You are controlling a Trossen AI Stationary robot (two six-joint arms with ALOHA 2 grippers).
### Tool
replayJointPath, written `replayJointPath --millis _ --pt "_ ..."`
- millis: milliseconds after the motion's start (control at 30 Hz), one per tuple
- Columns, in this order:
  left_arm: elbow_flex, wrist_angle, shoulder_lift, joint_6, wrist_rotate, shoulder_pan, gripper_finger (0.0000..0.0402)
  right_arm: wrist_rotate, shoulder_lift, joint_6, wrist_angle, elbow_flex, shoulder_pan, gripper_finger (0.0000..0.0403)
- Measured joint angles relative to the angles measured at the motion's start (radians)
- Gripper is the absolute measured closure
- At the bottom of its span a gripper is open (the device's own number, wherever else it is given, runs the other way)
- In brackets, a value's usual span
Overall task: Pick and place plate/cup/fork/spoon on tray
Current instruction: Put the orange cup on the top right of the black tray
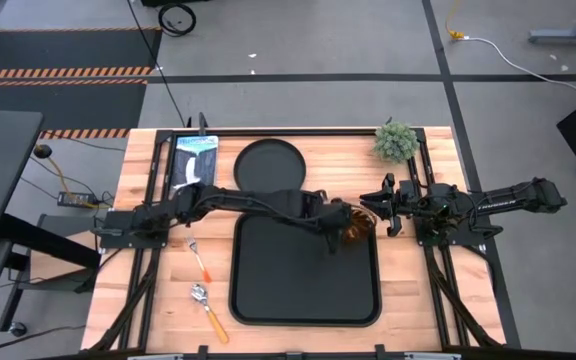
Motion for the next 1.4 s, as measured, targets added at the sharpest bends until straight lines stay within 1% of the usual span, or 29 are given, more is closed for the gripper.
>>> replayJointPath --millis 167,233,300,467,533,600,867,967,1100,1233,1400 --pt "-0.088 0.028 0.005 0.016 -0.070 -0.021 0.0242 0.000 0.000 0.000 0.000 0.000 0.000 0.0315" --pt "-0.125 0.034 0.005 0.015 -0.086 -0.022 0.0247 0.000 0.000 0.000 0.000 0.000 0.000 0.0315" --pt "-0.168 0.078 0.005 0.008 -0.094 -0.019 0.0251 0.000 0.000 0.000 0.000 0.000 0.000 0.0315" --pt "-0.266 0.215 0.005 -0.003 -0.092 -0.017 0.0259 0.000 0.000 0.000 0.000 0.000 0.000 0.0315" --pt "-0.302 0.272 0.005 -0.018 -0.074 -0.017 0.0260 0.000 0.000 0.000 0.000 0.000 0.000 0.0315" --pt "-0.332 0.305 0.005 -0.028 -0.062 -0.018 0.0260 0.000 0.000 0.000 0.000 0.000 0.000 0.0315" --pt "-0.438 0.533 0.005 -0.056 -0.037 -0.017 0.0260 0.000 0.000 0.000 0.000 0.000 0.000 0.0315" --pt "-0.457 0.569 0.005 -0.057 -0.036 -0.018 0.0260 0.000 0.000 0.000 0.000 0.000 0.000 0.0315" --pt "-0.482 0.671 0.005 -0.071 -0.037 -0.018 0.0260 0.000 0.000 0.000 0.000 0.000 0.000 0.0315" --pt "-0.482 0.713 0.005 -0.078 -0.038 -0.018 0.0260 0.000 0.000 0.000 0.000 0.000 0.000 0.0315" --pt "-0.483 0.725 0.011 -0.103 -0.045 -0.013 0.0260 0.000 0.000 0.000 0.000 0.000 0.000 0.0315"
